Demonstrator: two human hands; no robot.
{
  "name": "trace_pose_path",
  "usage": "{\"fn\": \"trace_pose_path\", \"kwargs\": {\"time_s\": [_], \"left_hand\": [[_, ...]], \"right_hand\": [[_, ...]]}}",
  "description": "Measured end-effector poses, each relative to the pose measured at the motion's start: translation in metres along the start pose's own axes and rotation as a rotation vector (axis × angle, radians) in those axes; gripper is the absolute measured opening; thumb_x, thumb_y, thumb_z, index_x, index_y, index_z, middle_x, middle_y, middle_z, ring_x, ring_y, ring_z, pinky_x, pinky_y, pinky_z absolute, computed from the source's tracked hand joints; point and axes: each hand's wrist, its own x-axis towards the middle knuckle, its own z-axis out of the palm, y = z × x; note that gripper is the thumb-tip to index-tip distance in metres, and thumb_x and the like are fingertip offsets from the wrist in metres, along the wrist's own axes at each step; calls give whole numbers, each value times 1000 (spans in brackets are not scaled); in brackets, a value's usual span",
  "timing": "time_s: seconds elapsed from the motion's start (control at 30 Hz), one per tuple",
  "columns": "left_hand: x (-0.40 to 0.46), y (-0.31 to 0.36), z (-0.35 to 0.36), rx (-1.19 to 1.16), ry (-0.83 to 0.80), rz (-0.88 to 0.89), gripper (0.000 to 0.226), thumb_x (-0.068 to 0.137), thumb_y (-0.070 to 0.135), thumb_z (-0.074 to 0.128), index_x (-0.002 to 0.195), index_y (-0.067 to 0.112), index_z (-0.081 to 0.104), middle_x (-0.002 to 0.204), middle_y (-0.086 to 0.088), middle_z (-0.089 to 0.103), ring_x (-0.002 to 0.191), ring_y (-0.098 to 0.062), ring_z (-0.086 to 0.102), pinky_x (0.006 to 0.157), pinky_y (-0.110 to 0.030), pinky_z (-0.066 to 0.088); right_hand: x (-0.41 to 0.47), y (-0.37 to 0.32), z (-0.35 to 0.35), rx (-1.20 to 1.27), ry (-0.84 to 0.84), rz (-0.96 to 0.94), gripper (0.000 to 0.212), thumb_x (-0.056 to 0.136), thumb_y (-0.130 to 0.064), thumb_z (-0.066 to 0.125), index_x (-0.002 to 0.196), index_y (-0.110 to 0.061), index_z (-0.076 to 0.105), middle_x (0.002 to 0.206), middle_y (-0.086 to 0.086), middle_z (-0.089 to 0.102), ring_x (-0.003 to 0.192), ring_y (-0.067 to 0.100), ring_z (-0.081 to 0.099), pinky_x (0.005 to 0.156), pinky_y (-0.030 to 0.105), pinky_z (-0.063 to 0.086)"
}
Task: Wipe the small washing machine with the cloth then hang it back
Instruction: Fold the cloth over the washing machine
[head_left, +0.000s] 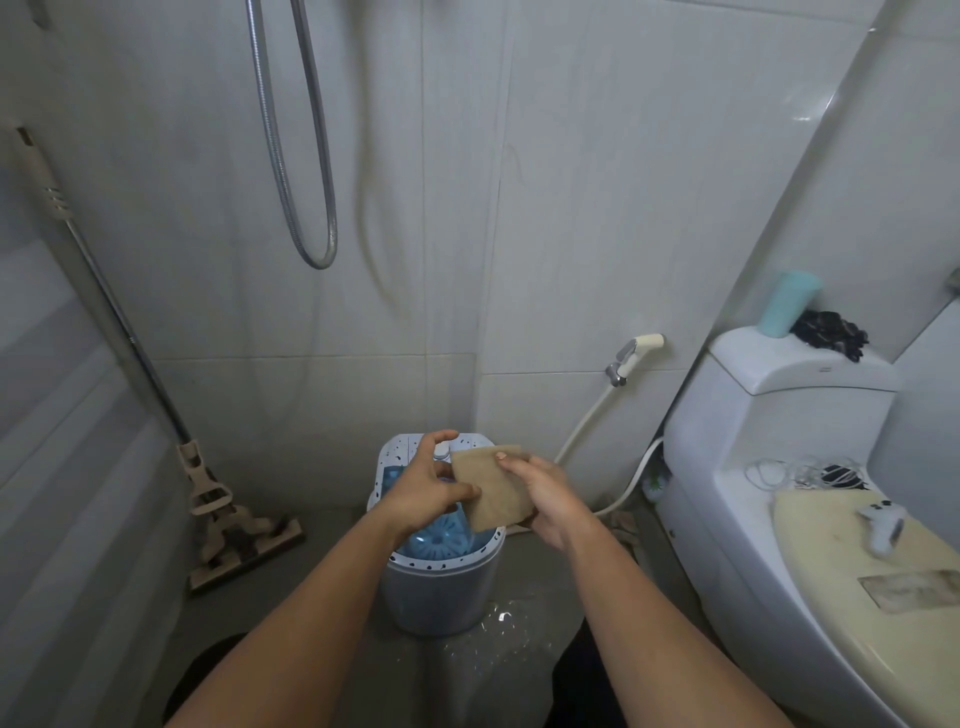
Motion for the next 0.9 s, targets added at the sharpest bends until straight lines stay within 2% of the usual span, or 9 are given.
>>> {"fn": "trace_pose_path", "kwargs": {"time_s": [0.13,0.23,0.33,0.4,0.5,0.57,0.67,0.77,0.9], "left_hand": [[2,0,-3,71,42,54,61,80,6,69,126,39,47,114,-10,63,100,-27,67,78,-38,61],[-1,3,-2,208,73,108,54,85,8,66,132,32,51,113,-2,62,102,-19,63,80,-34,60],[-4,4,0,339,164,128,52,89,17,66,137,27,51,115,-1,61,103,-18,63,81,-31,58],[-7,5,2,323,279,71,49,89,27,66,136,27,51,113,1,64,99,-17,65,80,-32,57],[-19,16,8,-265,150,-165,38,96,37,57,123,11,64,103,-11,72,88,-25,71,68,-39,59],[-29,23,12,-455,64,-219,47,98,44,50,112,4,69,100,-19,74,82,-28,72,63,-36,57],[-34,23,15,-516,102,-223,49,98,46,48,108,2,69,93,-16,74,80,-27,72,62,-34,57],[-36,26,15,-498,166,-217,40,98,39,52,104,2,67,94,-18,73,79,-27,71,61,-36,57],[-36,29,12,-454,174,-197,29,97,28,51,88,7,68,71,-11,73,56,-20,66,58,-33,53]], "right_hand": [[-5,-4,2,87,-87,85,46,90,-45,72,125,-15,69,115,12,76,99,28,74,75,41,62],[-6,-9,2,136,-227,237,63,89,-67,60,125,-17,72,124,13,73,113,32,70,95,46,58],[-9,-12,9,176,-191,247,53,96,-55,60,122,-11,73,117,16,75,102,33,73,97,48,55],[-10,-12,16,189,-95,158,40,95,-41,67,113,-6,74,108,18,76,87,31,73,80,44,59],[-13,-10,30,109,7,-74,19,90,-25,76,86,-6,75,86,21,73,67,25,66,60,32,55],[-19,-8,38,-46,23,-188,17,89,-22,77,83,-6,78,78,15,73,63,18,63,63,28,52],[-35,-8,43,-298,-5,-376,16,93,-18,73,86,-6,81,73,0,74,67,8,66,67,19,52],[-46,-3,40,-532,-34,-515,9,89,-19,78,92,-11,81,88,-1,72,77,0,65,70,13,51],[-51,2,38,-533,-22,-585,23,82,-11,83,105,-10,78,90,-7,72,77,-10,66,76,13,52]]}}
